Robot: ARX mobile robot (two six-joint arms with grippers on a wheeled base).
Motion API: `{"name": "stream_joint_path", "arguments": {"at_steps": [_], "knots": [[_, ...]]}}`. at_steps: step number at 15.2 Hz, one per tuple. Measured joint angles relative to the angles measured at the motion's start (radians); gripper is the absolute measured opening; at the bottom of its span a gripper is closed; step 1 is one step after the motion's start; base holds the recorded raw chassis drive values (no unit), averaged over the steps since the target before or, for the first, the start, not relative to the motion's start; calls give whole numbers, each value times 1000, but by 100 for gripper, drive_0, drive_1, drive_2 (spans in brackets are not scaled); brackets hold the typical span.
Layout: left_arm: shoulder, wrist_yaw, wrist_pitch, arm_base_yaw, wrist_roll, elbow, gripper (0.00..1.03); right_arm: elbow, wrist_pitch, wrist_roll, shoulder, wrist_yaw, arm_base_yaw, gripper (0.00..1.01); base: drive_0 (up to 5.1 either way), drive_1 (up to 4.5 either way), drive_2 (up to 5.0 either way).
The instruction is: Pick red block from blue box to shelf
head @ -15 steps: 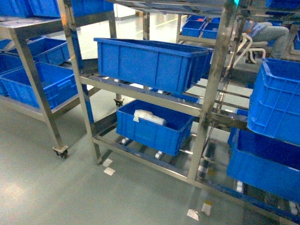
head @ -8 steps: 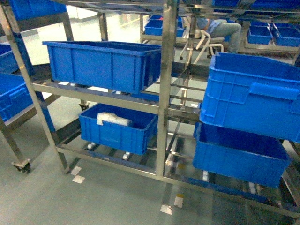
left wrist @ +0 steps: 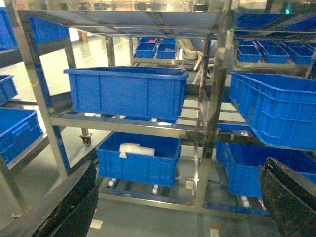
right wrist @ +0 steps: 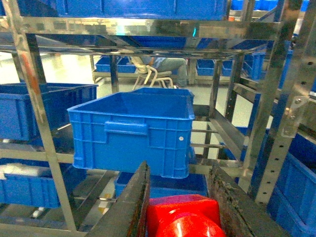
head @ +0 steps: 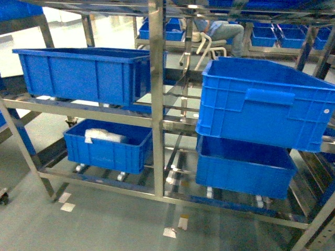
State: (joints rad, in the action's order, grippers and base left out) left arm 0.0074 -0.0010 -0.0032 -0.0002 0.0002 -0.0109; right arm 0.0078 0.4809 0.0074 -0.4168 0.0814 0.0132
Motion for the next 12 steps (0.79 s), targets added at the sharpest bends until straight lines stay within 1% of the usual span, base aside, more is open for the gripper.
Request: {"name": "stream_joint_path", "arguments": {"at_steps": [12], "knots": [[0,0,0,0,0,0,98,0,0,0,0,0,0,29,-168,-168,-168]]}}
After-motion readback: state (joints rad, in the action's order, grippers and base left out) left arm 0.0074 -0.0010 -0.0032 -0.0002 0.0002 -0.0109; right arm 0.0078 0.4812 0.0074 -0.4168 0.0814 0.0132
